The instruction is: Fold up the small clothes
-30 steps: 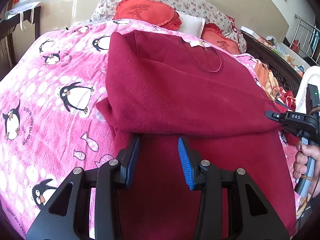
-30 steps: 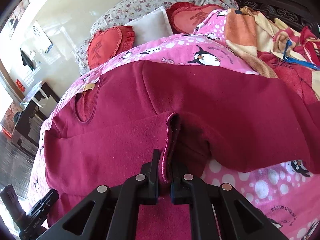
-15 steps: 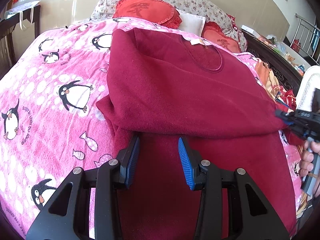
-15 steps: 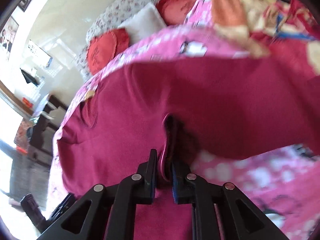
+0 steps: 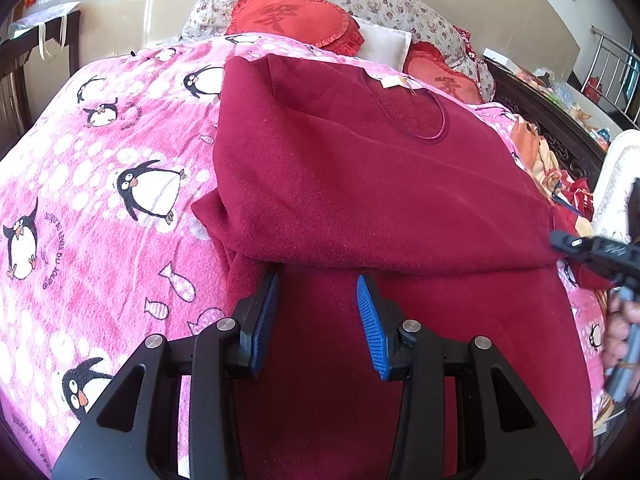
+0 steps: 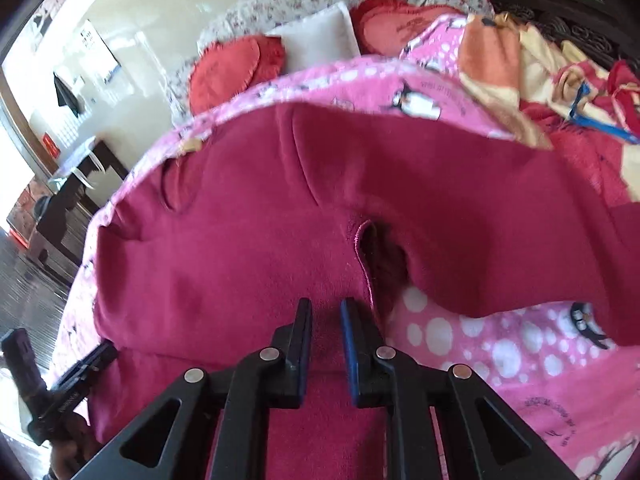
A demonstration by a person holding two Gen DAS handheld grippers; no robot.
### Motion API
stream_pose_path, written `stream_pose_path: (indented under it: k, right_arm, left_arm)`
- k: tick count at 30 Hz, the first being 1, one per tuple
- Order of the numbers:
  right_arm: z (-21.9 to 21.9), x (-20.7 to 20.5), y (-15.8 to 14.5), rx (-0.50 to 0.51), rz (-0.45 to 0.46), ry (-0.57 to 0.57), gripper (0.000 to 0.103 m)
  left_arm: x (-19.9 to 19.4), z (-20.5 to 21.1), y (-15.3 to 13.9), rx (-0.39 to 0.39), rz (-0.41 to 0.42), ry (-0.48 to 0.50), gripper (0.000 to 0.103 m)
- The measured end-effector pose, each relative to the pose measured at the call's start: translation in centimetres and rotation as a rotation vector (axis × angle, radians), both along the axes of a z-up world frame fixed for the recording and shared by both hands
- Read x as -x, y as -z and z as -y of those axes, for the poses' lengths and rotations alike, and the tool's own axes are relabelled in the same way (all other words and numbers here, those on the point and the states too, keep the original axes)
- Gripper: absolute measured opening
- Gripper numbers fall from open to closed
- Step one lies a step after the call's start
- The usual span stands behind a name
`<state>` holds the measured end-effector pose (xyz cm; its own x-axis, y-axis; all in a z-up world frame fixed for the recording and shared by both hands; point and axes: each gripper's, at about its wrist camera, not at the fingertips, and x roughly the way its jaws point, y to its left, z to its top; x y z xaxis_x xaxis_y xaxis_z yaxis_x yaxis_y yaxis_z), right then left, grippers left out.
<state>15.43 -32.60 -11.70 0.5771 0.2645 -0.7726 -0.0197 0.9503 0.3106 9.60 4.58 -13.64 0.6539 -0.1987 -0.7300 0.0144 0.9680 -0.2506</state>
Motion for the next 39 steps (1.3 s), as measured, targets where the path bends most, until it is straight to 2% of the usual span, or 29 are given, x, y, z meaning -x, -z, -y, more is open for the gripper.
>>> stream_pose_path:
  k: [3,5,7,9,13,15,17,19,20,23,24,28,32,33,34,35,37,39]
  right_arm:
    - [3.8,3.4,-3.8,0.005,0.105,0.118,0.015]
    - [6.9,5.7,-5.5,0.075,0.128,0.212,0.036]
    - [11.5,8.5,-7.2,0.149,0.164,0.32,0.039]
    - [16.2,10.1,-8.1,0.184,0.147,0.401,0.04]
    - [24.9,11.4,-7.7,0.107,0.052,0.509,0.04]
    - [27.0,11.6,-7.0,0.06,0.041,0.509,0.04]
    - [28.5,11.8,-6.3,-0.008,0.046,0.522,0.04]
    - [29.2,11.2,-5.4,-0.083,0.023,0.523,0.04]
    - [29.3,11.2,-5.2,-0.072,0.011,0.542,0.04]
    - [29.7,10.9,-4.0,-0.15,-0.024,0.566,0.04]
    - [29.7,10.9,-3.9,-0.136,-0.041,0.59,0.04]
    - [29.6,10.6,-3.4,-0.163,-0.047,0.593,0.04]
    - [30.4,10.1,-2.4,-0.251,-0.043,0.633,0.039]
    - [30.4,10.1,-2.3,-0.245,-0.045,0.668,0.034]
    - [30.2,10.2,-2.5,-0.226,-0.043,0.692,0.015]
    - [29.5,10.4,-3.1,-0.204,-0.006,0.694,0.01]
    - [26.4,10.0,-5.3,-0.162,0.101,0.62,0.008]
    - [22.8,8.9,-6.8,-0.174,0.161,0.525,0.008]
  left_arm:
    - [0.0,0.0,0.0,0.002,0.0,0.0,0.04]
    - [0.0,0.0,0.0,0.004,0.0,0.0,0.04]
    - [0.0,0.0,0.0,0.007,0.0,0.0,0.04]
    - [0.0,0.1,0.0,0.003,-0.001,0.001,0.04]
    - [0.1,0.0,0.0,0.003,0.0,0.006,0.042]
    - [0.1,0.0,0.0,0.002,-0.001,0.009,0.044]
    - [0.1,0.2,0.0,0.004,-0.001,0.027,0.051]
    - [0.0,0.4,0.0,-0.013,-0.003,0.034,0.053]
    - [0.0,0.5,0.0,-0.02,-0.004,0.035,0.053]
    - [0.0,0.8,0.0,-0.038,-0.007,0.038,0.054]
    - [0.0,0.9,0.0,-0.04,-0.009,0.038,0.054]
    - [0.0,0.9,0.0,-0.042,-0.009,0.039,0.054]
    - [0.0,0.9,0.0,-0.039,-0.009,0.039,0.054]
    - [0.0,0.9,0.0,-0.038,-0.009,0.039,0.054]
    - [0.0,1.0,0.0,-0.038,-0.009,0.039,0.054]
    - [0.0,1.0,0.0,-0.04,-0.009,0.038,0.054]
    - [-0.1,1.0,0.1,-0.045,-0.01,0.039,0.054]
    - [-0.1,1.1,0.1,-0.054,-0.01,0.039,0.054]
